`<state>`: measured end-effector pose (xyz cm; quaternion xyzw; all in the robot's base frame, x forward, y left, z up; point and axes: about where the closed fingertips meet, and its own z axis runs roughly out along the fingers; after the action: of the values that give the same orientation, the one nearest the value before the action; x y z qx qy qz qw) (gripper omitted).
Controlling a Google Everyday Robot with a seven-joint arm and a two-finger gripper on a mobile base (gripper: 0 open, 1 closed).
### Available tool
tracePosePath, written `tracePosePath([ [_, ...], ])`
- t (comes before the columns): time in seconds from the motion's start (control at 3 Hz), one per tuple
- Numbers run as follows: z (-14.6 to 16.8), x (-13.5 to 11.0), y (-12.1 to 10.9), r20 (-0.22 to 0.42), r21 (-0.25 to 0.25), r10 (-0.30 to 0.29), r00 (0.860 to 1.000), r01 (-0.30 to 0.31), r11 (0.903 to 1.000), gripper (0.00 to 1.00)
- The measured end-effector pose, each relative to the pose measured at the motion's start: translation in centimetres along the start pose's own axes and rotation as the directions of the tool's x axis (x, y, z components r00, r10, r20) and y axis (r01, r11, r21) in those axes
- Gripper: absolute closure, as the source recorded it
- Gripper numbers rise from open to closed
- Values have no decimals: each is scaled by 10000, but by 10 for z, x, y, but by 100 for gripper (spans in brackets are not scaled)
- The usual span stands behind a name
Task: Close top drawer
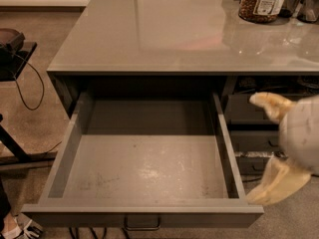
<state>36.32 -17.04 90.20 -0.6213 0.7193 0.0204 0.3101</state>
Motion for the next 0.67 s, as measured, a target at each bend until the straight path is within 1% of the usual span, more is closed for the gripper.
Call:
tracePosePath([
  [0.33, 72, -1, 40, 1438, -247, 194, 9894, -160, 9996, 0],
  [0.67, 136, 2, 90, 2267, -1004, -297, 9735, 537, 9935, 0],
])
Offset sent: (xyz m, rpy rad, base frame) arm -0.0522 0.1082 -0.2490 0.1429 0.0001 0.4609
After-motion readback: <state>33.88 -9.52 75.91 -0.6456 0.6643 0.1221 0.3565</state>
